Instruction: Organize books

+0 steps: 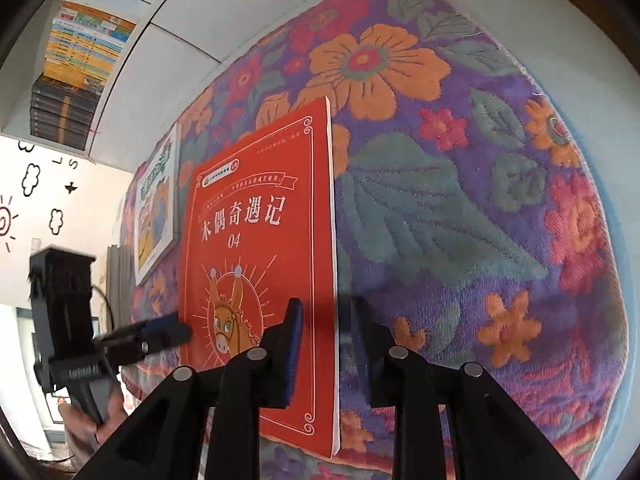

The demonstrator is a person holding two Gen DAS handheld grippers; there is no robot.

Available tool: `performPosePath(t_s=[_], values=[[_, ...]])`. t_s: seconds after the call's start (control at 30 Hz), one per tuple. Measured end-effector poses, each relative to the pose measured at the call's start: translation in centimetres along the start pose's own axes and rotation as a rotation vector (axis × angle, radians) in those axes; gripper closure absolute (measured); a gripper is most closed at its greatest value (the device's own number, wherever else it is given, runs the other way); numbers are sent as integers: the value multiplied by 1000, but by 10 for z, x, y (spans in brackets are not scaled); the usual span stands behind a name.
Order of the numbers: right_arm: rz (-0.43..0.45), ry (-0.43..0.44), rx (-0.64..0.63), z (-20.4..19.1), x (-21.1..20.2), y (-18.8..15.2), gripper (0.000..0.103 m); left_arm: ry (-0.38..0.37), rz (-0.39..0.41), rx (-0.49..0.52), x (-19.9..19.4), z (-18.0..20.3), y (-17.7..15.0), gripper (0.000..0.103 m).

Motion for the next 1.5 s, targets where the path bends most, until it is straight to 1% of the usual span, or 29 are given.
performPosePath(t_s=[0.1,0.13,0.17,0.3,0.37,0.43,0.47,0.5,0.57,0.6,0.63,0.7,0.77,0.87,0.9,0.93,1.03,1.1,1.23,1.27,1.5], values=[[-5,43,6,-1,3,5,79,12,2,14,3,2,7,49],[-7,62,4,-2,5,7,78,11,5,14,3,2,9,51],[-6,76,4,-3,5,8,77,5,9,9,3,1,13,53],[14,131,7,-4,7,13,77,-51,23,-16,4,-2,25,54],[19,177,30,-2,8,15,75,-76,45,-32,5,-6,31,60],[21,229,58,0,9,17,72,-120,57,-68,4,-10,37,61],[21,252,72,1,11,18,72,-129,59,-85,4,-12,38,65],[23,266,84,1,11,20,73,-134,62,-94,3,-14,38,67],[30,291,118,2,13,22,75,-130,68,-101,3,-17,37,76],[36,277,114,1,14,23,83,-120,72,-110,2,-20,36,77],[42,229,96,1,15,23,89,-121,75,-119,1,-23,35,79],[45,194,83,-3,15,25,89,-131,87,-142,0,-25,34,80],[39,156,95,-4,13,25,89,-116,98,-151,0,-25,33,80],[59,83,47,-14,6,26,90,-23,105,-100,-2,-18,32,81],[67,77,36,-18,3,26,91,11,110,-70,-3,-15,32,81],[73,76,25,-22,-2,25,92,21,109,-59,-3,-13,31,81],[91,96,14,-34,-16,23,93,4,109,-73,-9,-13,27,80],[104,85,-8,-42,-24,21,93,-5,120,-71,-18,-13,25,80],[128,43,-49,-61,-35,18,93,27,163,-29,-40,-7,25,79],[136,48,-61,-67,-37,18,93,38,163,-20,-45,-8,25,79],[169,72,-121,-99,-50,12,93,22,194,-14,-80,-17,16,79]])
Point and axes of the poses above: each gripper's, at about its wrist camera, not at the fingertips, and x roughly the way its jaws point, z to its right, y to its top, the point moved 7 cm from there along x, roughly the way its jaws point, and after that the axes turned 12 degrees about -y, right-handed, at the moved point
